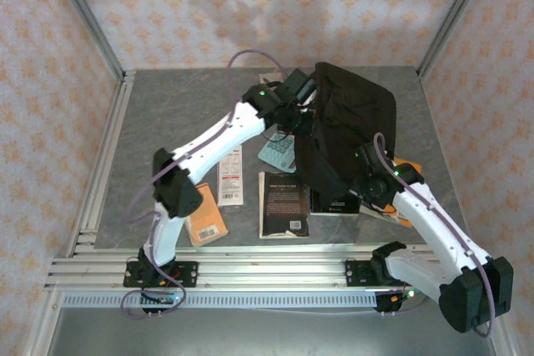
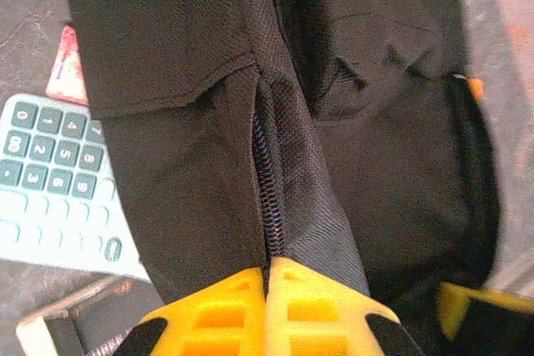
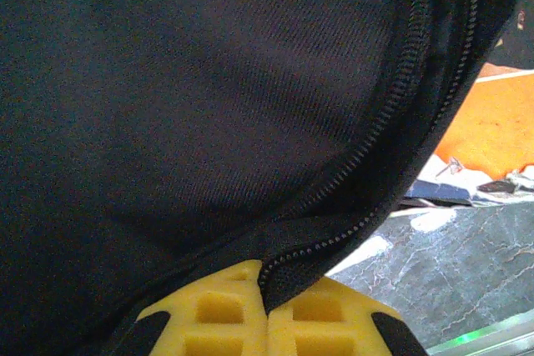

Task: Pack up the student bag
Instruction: Unzip the student bag at the top-right of the table.

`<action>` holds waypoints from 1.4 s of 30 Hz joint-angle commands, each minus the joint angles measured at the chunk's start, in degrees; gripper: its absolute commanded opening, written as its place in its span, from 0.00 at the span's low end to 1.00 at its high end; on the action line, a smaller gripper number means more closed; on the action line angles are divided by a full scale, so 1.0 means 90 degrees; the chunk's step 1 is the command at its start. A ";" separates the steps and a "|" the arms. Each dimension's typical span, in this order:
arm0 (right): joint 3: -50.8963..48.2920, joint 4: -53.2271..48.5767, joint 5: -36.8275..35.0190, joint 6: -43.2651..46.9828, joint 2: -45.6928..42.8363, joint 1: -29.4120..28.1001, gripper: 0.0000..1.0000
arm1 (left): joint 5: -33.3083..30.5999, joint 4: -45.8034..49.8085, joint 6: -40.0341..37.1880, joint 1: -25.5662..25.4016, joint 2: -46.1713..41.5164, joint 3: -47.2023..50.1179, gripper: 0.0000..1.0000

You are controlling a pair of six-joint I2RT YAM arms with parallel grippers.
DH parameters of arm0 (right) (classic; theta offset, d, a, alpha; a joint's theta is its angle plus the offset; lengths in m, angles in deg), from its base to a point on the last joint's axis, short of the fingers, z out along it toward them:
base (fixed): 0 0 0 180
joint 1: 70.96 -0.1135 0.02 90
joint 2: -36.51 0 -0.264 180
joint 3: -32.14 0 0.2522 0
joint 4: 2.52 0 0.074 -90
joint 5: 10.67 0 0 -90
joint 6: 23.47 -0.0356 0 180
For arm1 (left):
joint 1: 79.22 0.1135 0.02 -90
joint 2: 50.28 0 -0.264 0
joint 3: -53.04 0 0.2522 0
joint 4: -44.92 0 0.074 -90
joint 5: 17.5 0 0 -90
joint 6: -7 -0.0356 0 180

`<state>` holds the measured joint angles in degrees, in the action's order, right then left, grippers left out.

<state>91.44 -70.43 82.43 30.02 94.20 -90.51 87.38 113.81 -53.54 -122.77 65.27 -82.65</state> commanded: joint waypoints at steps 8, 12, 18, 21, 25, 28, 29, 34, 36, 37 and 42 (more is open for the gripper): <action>0.0624 -0.0010 -0.1047 0.0467 0.0581 0.0025 0.00 | 0.0278 -0.1092 0.0713 -0.0106 -0.2371 0.3228 0.00; 0.0765 0.0125 -0.1110 0.0528 0.0885 0.0026 0.00 | 0.0300 -0.1247 0.0808 -0.0317 -0.2528 0.4022 0.00; 0.1363 -0.0563 -0.0771 -0.0045 0.1090 0.0033 0.53 | 0.0402 -0.1755 0.1112 -0.0489 -0.2479 0.4700 0.00; 0.1579 -0.0903 -0.0369 -0.0606 0.0650 0.0028 0.68 | 0.0330 -0.1723 0.1078 -0.0521 -0.2484 0.4652 0.00; 0.1435 -0.0936 0.0274 -0.1284 0.0021 0.0027 0.82 | 0.0242 -0.1525 0.0960 -0.0522 -0.2473 0.4560 0.00; 0.1208 -0.1104 0.0771 -0.1728 -0.0062 0.0029 0.82 | 0.0012 -0.1375 0.0897 -0.0489 -0.2624 0.4453 0.00; 0.1092 -0.1112 0.0896 -0.1871 -0.0079 0.0030 0.82 | -0.0012 -0.1361 0.0907 -0.0460 -0.2676 0.4411 0.00; 0.0262 -0.0258 0.1668 -0.2551 -0.0297 0.0031 0.80 | 0.0026 -0.1107 0.0917 -0.0422 -0.2601 0.3965 0.00; -0.0016 0.0145 0.1883 -0.2702 -0.0233 0.0032 0.75 | 0.0010 -0.1005 0.0927 -0.0415 -0.2537 0.3763 0.00; -0.0135 0.0353 0.1999 -0.2731 -0.0196 0.0033 0.69 | -0.0007 -0.0981 0.0941 -0.0412 -0.2532 0.3695 0.00; -0.0721 0.1503 0.2364 -0.2545 -0.0248 0.0033 0.19 | 0.0308 -0.0809 0.1042 -0.0387 -0.2237 0.3297 0.10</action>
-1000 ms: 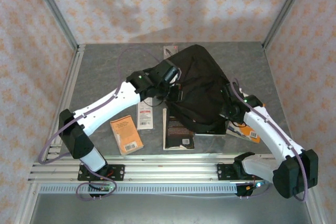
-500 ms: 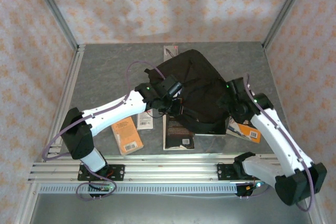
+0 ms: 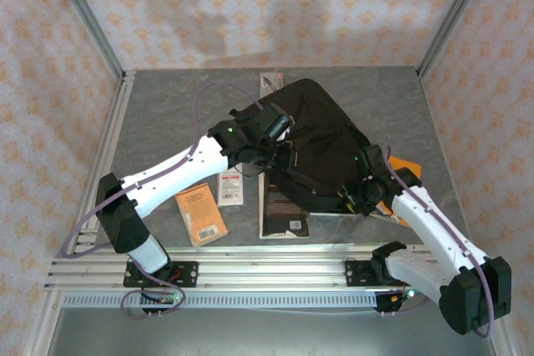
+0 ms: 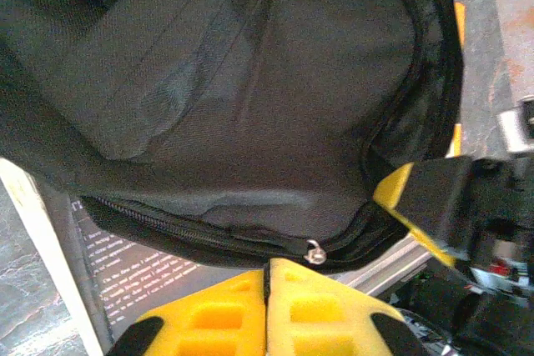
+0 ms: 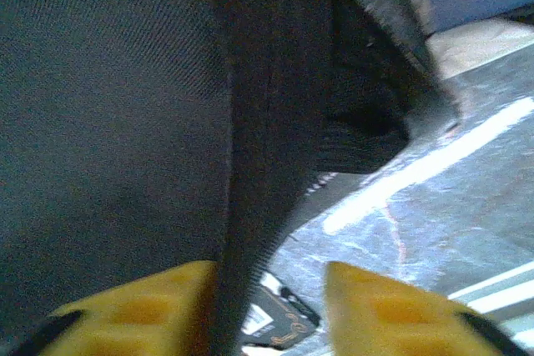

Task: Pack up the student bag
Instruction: Unzip the student bag at the top-right of the table.

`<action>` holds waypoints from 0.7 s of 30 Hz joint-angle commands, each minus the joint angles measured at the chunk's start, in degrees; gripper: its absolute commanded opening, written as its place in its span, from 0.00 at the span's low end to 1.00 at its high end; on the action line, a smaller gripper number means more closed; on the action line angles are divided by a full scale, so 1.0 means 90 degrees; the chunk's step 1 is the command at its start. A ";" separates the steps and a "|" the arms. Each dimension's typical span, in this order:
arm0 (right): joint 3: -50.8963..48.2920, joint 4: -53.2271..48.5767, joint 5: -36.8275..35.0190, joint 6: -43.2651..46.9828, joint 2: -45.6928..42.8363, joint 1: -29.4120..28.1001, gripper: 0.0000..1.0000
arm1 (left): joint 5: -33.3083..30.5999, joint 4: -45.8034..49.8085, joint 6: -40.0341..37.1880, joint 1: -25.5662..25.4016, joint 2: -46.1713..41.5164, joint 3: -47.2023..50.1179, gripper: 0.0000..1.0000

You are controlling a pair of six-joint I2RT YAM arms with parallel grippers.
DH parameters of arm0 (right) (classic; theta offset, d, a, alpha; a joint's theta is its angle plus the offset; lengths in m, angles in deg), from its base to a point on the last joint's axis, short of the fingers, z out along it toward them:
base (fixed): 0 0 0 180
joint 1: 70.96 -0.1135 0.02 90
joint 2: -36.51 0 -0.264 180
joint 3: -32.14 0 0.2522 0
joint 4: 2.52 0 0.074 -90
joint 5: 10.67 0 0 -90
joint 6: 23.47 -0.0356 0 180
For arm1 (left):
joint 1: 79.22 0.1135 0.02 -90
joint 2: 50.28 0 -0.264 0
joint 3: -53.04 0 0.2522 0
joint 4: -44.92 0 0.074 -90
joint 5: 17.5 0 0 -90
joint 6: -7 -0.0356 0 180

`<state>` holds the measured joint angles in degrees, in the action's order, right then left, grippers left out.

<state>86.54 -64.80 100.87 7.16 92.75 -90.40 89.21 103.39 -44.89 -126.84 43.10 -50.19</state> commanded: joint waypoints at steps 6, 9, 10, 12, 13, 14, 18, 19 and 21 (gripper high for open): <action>-0.0649 0.1458 -0.0173 0.0596 -0.1222 0.0021 0.00 | 0.0802 0.0343 0.0219 -0.0008 0.0741 -0.0681 0.30; -0.1198 0.2079 -0.0371 0.0507 -0.2156 0.0018 0.00 | 0.1099 0.0410 0.0229 -0.0036 0.1040 -0.0943 0.45; -0.1394 0.2252 -0.0463 0.0480 -0.2474 0.0012 0.00 | 0.1178 0.0443 0.0229 -0.0058 0.1159 -0.1056 0.48; -0.1758 0.2576 -0.0577 0.0467 -0.3059 -0.0001 0.00 | 0.1303 0.0524 0.0186 -0.0104 0.1378 -0.1275 0.48; -0.1920 0.2700 -0.0651 0.0500 -0.3386 0.0002 0.00 | 0.1364 0.0565 0.0145 -0.0142 0.1483 -0.1382 0.48; -0.2083 0.2814 -0.0735 0.0536 -0.3721 -0.0003 0.00 | 0.1380 0.0642 0.0114 -0.0171 0.1595 -0.1480 0.48; -0.2505 0.3115 -0.0962 0.0708 -0.4829 -0.0009 0.00 | 0.1472 0.0690 0.0044 -0.0249 0.1694 -0.1436 0.48; -0.2580 0.3155 -0.0941 0.0767 -0.5002 -0.0008 0.00 | 0.1506 0.0665 0.0043 -0.0256 0.1665 -0.1350 0.46; -0.2639 0.3232 -0.0774 0.0884 -0.5136 -0.0009 0.00 | 0.1608 0.0543 0.0043 -0.0275 0.1576 -0.1166 0.45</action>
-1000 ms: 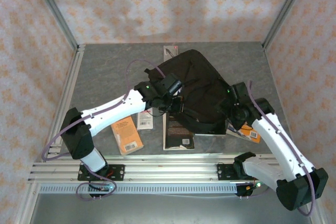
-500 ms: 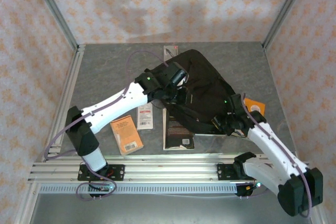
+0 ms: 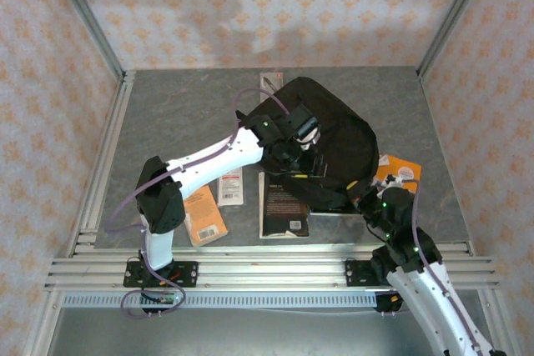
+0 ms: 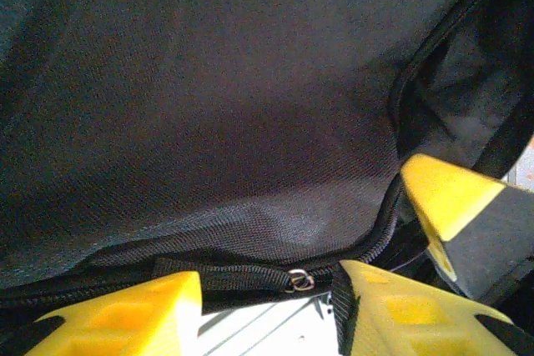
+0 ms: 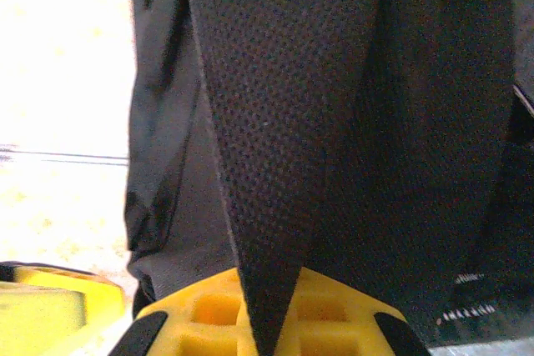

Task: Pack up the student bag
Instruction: Unzip the student bag at the top-right of the table.

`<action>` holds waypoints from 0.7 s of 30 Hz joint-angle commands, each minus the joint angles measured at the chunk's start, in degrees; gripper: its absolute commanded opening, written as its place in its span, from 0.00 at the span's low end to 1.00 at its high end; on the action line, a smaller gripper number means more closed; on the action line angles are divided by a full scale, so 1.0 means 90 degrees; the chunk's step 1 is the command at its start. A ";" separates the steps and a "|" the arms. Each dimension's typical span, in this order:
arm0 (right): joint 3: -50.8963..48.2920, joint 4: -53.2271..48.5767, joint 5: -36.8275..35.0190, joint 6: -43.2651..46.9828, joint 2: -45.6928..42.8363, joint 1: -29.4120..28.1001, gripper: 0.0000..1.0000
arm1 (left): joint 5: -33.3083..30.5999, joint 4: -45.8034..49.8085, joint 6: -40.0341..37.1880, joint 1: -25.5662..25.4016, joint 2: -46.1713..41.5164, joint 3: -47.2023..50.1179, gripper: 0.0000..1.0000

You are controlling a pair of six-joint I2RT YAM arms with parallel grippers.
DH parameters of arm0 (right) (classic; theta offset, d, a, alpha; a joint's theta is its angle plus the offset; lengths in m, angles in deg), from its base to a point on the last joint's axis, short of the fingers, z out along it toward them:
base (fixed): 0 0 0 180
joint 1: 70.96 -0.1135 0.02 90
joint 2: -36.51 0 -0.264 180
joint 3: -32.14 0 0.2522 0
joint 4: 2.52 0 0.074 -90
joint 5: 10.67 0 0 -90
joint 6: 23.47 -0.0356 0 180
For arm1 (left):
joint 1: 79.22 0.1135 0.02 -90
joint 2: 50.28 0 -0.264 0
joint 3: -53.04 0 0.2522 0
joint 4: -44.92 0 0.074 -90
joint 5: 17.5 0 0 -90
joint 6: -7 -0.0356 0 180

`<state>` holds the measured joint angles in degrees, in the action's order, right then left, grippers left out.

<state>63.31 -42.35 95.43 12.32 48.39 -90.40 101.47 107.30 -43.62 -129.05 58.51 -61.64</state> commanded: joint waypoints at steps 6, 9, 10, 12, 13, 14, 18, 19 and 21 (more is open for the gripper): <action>-0.0200 0.1154 0.0404 0.0442 -0.0238 -0.0021 0.00 | 0.0293 0.0128 -0.0487 -0.0074 -0.0267 0.0185 0.48; -0.0212 0.1261 0.0428 0.0467 -0.0253 -0.0017 0.00 | 0.0014 0.0453 -0.0904 -0.0106 -0.0285 0.0121 0.52; -0.0188 0.1183 0.0341 0.0459 -0.0251 -0.0010 0.00 | -0.0006 0.0503 -0.0937 -0.0104 -0.0323 0.0204 0.52; -0.0193 0.1138 0.0282 0.0424 -0.0247 -0.0016 0.00 | 0.0047 0.0470 -0.1186 -0.0104 -0.0464 0.0485 0.52; -0.0187 0.1137 0.0285 0.0401 -0.0243 -0.0017 0.00 | 0.0052 0.0403 -0.1180 -0.0108 -0.0545 0.0663 0.52; -0.0196 0.1136 0.0294 0.0381 -0.0238 -0.0014 0.00 | 0.0067 0.0324 -0.1157 -0.0109 -0.0607 0.0833 0.52; -0.0208 0.1130 0.0371 0.0365 -0.0239 -0.0011 0.00 | 0.0135 0.0149 -0.1068 -0.0138 -0.0657 0.1155 0.52; -0.0201 0.1120 0.0388 0.0386 -0.0237 -0.0013 0.00 | 0.0140 0.0084 -0.1089 -0.0164 -0.0671 0.1214 0.53; -0.0211 0.1121 0.0385 0.0372 -0.0242 -0.0016 0.00 | 0.0047 -0.0022 -0.1190 -0.0223 -0.0727 0.1358 0.54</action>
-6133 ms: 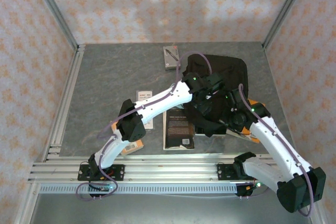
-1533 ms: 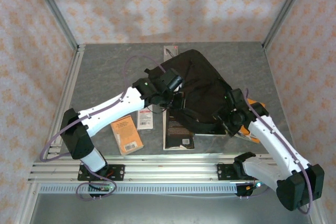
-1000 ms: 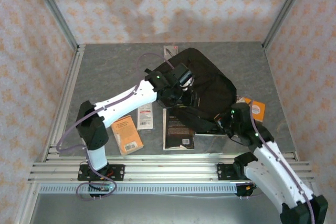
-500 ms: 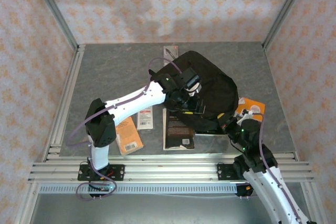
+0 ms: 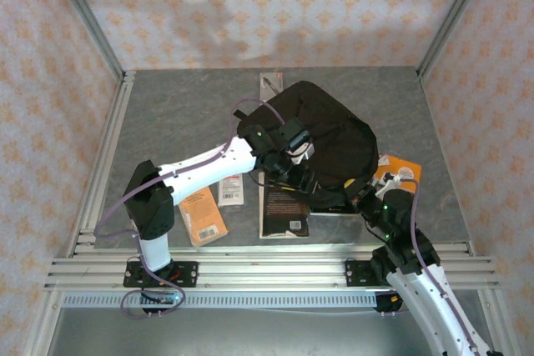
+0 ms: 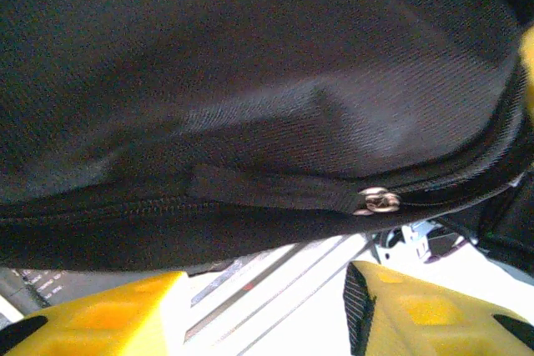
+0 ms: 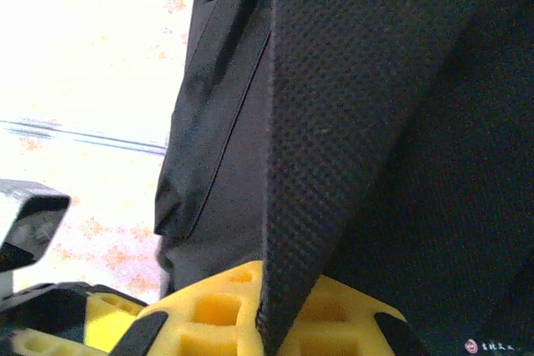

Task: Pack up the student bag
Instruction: Unzip the student bag at the top-right of the table.

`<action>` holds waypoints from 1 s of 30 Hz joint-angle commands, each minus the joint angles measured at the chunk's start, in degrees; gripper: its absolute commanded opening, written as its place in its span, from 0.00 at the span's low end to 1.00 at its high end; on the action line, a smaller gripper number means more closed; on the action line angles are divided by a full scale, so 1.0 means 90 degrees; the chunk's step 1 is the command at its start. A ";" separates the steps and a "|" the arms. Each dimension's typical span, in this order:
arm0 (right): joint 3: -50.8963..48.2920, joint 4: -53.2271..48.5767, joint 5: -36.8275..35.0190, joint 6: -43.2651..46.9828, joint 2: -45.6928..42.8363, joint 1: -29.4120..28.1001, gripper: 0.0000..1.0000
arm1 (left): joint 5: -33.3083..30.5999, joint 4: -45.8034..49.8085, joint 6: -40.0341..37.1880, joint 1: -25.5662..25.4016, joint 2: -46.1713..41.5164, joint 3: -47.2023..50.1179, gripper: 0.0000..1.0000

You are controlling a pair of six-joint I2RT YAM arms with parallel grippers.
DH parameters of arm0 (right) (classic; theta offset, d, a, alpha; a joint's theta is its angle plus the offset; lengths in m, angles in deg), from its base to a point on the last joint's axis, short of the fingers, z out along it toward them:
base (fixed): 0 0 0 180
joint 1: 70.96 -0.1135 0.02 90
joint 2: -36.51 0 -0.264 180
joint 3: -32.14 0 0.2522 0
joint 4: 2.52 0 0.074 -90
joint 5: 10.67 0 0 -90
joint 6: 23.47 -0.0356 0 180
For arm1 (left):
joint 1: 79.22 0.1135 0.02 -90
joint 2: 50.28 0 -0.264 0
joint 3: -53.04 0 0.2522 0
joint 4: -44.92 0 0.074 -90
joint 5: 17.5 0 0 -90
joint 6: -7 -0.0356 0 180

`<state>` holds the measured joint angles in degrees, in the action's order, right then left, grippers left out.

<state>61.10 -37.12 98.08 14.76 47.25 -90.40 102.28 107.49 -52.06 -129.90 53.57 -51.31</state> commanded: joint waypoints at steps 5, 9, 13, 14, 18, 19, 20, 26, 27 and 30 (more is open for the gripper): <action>-0.0012 0.0715 0.0202 0.0071 -0.0086 -0.0013 0.00 | 0.0040 -0.0456 -0.0442 -0.0170 -0.0367 0.0774 0.43; 0.0001 0.0638 0.0282 0.0236 -0.0053 -0.0022 0.00 | 0.0051 -0.0742 -0.0364 -0.0146 -0.0826 0.1110 0.28; 0.0056 0.0535 0.0424 0.0510 -0.0003 -0.0026 0.00 | 0.0005 -0.1020 -0.0079 0.0024 -0.1470 0.1237 0.17; 0.0083 0.0519 0.0454 0.0605 0.0017 -0.0020 0.00 | -0.0024 -0.1063 0.0269 0.0122 -0.1598 0.1220 0.16; 0.0175 0.0557 0.0612 0.0991 0.0238 -0.0047 0.00 | -0.0088 -0.0792 0.1304 0.0452 -0.1596 0.0746 0.38; 0.0195 0.0603 0.0667 0.1092 0.0333 -0.0076 0.00 | -0.0070 -0.0649 0.1540 0.0466 -0.1464 0.0526 0.44; 0.0261 0.0602 0.0679 0.1216 0.0452 -0.0109 0.00 | 0.0008 -0.0539 0.1745 0.0473 -0.1285 0.0301 0.47; 0.0450 0.0657 0.0494 0.1582 0.0824 -0.0237 0.00 | 0.0205 0.0203 0.1937 0.0415 -0.0292 -0.0954 0.53; 0.0449 0.0705 0.0489 0.1577 0.0837 -0.0243 0.00 | 0.0166 0.0266 0.1745 0.0390 -0.0214 -0.1110 0.53; 0.0395 0.0782 0.0478 0.1519 0.0874 -0.0279 0.00 | -0.0006 0.0687 0.0826 0.0269 0.0116 -0.1808 0.53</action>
<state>62.65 -34.35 101.68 26.61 55.16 -92.20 103.33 107.71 -38.24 -126.29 53.68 -62.10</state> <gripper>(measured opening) 0.049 0.531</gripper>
